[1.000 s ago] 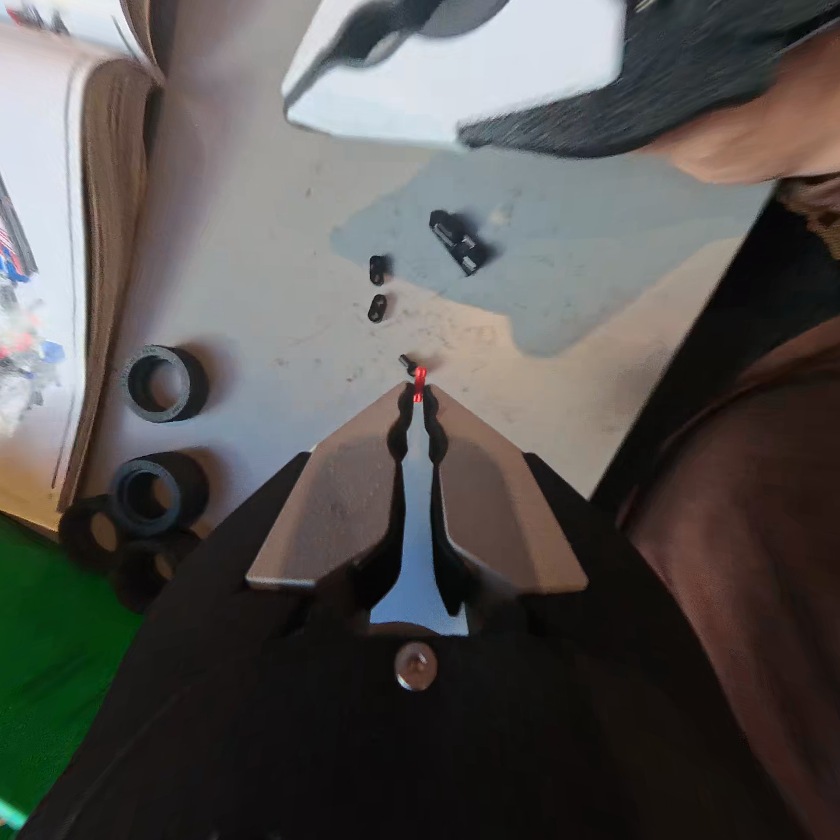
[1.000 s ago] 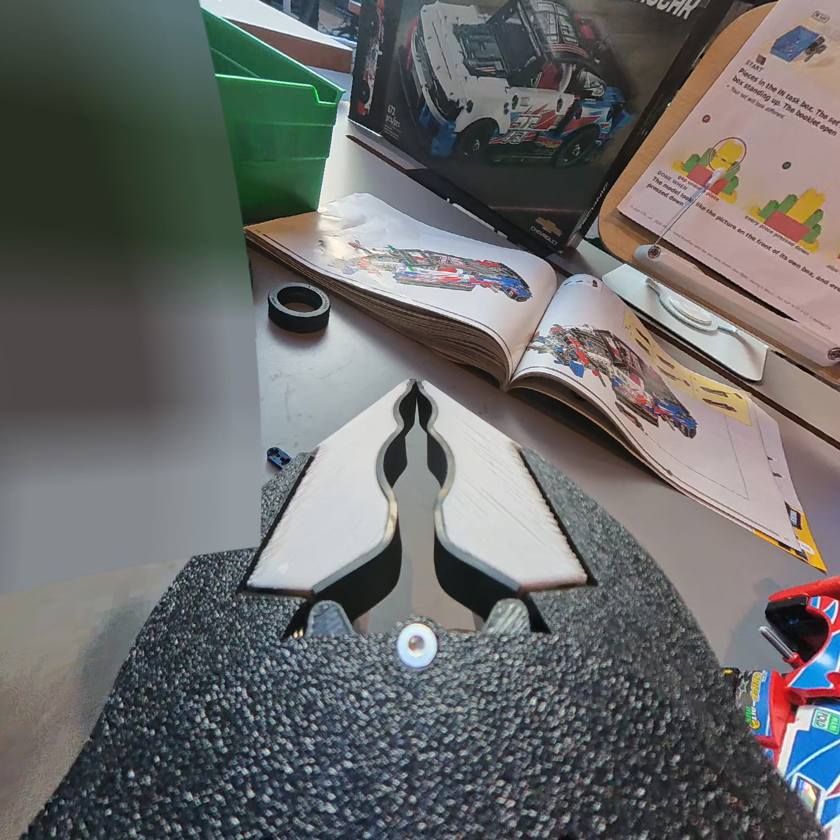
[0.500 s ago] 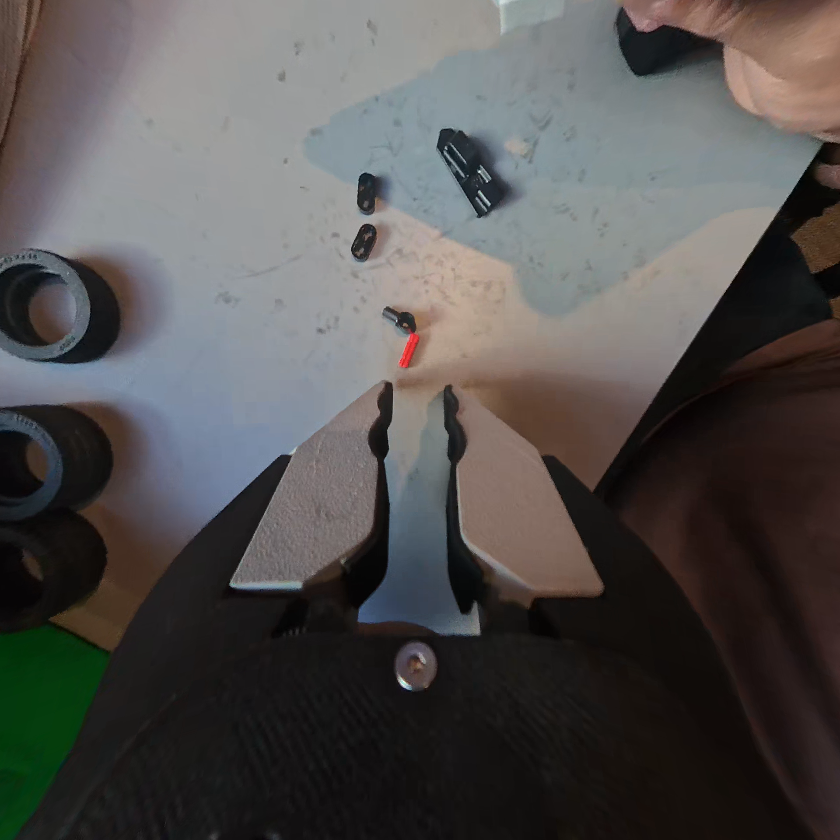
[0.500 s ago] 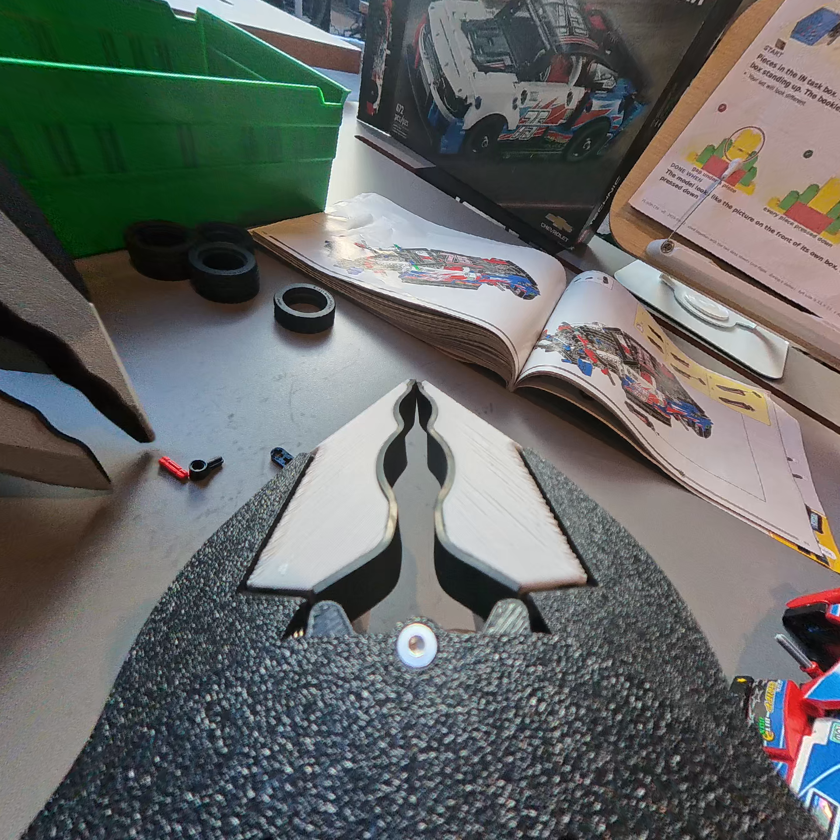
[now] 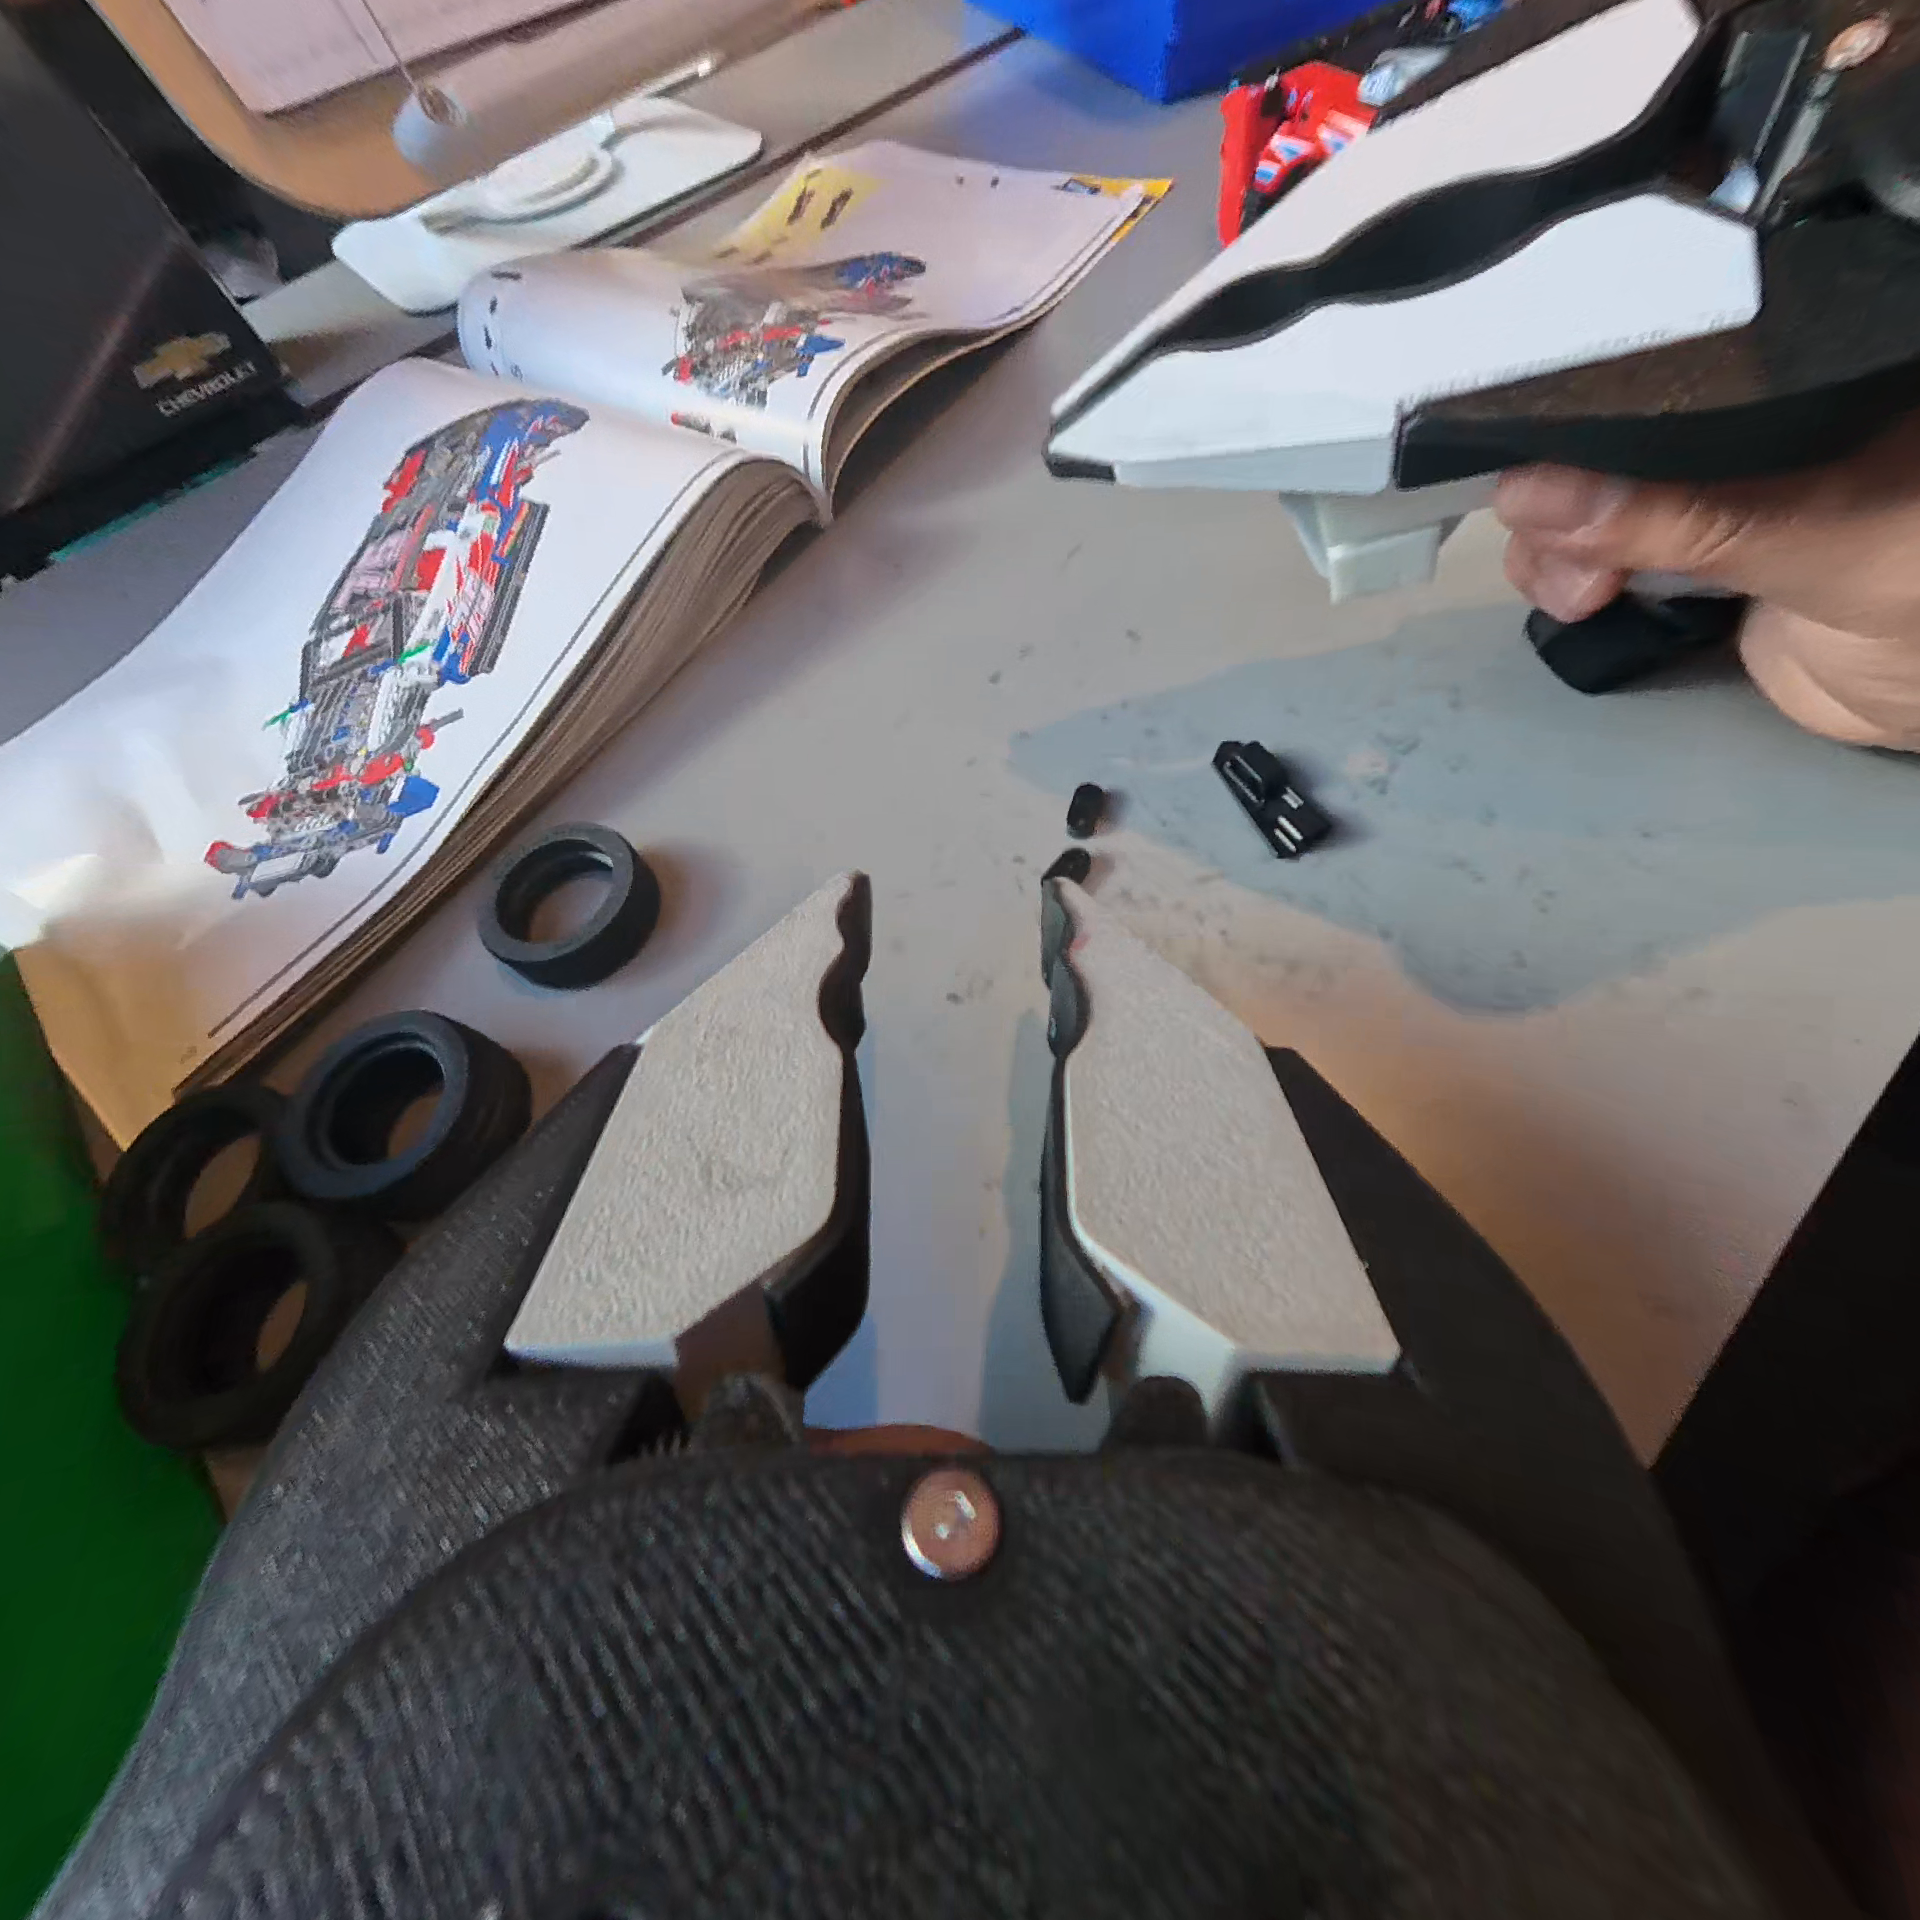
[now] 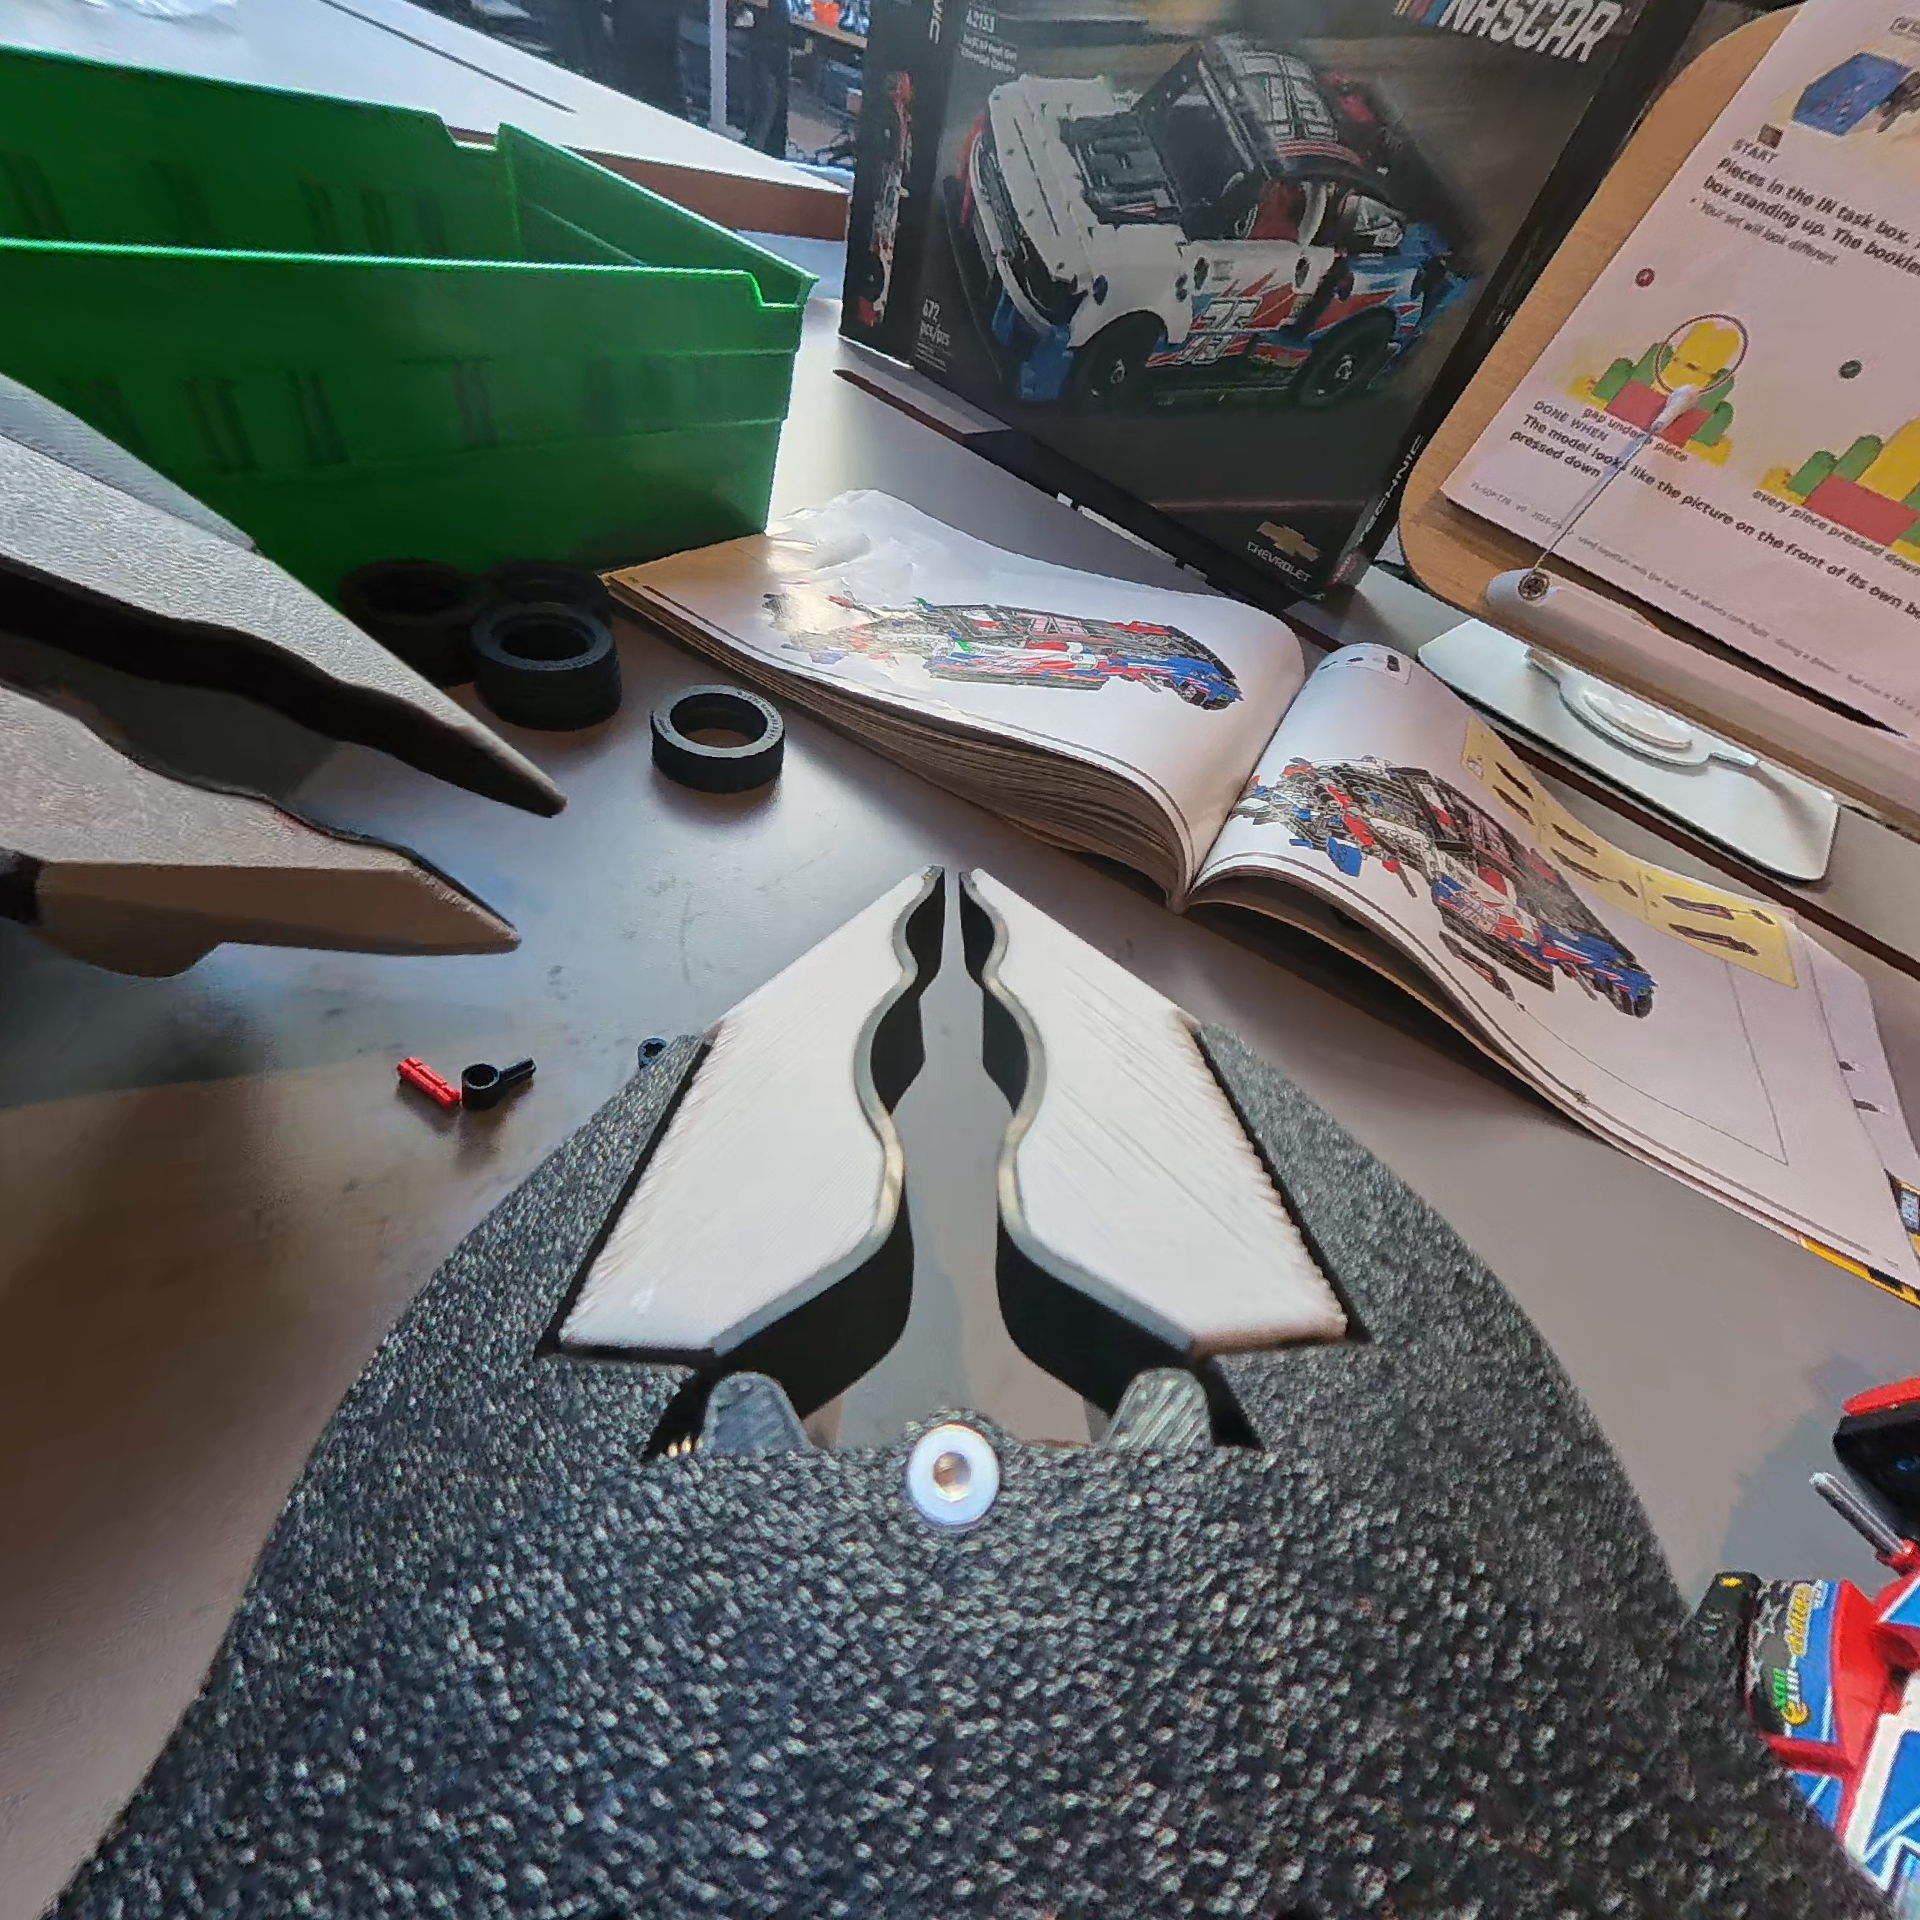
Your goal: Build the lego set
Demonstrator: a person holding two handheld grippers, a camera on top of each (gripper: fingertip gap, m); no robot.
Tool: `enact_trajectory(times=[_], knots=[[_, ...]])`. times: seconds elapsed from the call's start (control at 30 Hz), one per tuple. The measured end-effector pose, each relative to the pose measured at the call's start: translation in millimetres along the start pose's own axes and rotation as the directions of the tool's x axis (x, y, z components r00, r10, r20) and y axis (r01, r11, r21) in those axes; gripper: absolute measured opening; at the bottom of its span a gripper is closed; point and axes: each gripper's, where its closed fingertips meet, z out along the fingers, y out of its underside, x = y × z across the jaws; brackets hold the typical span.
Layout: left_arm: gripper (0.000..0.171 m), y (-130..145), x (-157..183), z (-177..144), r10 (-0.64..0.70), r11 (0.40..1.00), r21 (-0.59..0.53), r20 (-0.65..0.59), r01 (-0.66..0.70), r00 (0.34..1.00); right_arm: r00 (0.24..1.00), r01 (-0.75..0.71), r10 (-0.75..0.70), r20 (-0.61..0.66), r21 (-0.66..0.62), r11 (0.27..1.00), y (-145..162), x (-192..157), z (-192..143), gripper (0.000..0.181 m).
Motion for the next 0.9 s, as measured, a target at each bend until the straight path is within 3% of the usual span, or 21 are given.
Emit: enact_trajectory(times=[0.43,0.9], knots=[[0.024,-17.1,-2.5,-3.9,-0.057,0.990,0.124,-0.125,0.073,0.990,0.997,-0.014,0.016,0.076,-0.033,0.999,3.7,-8.8,5.1,0.003],[0.024,-19.9,-4.1,-4.8,-0.128,0.979,0.132,-0.199,0.156,0.972,0.966,-0.124,0.141,0.216,-0.088,0.988,8.3,-14.3,11.3,0.003]])
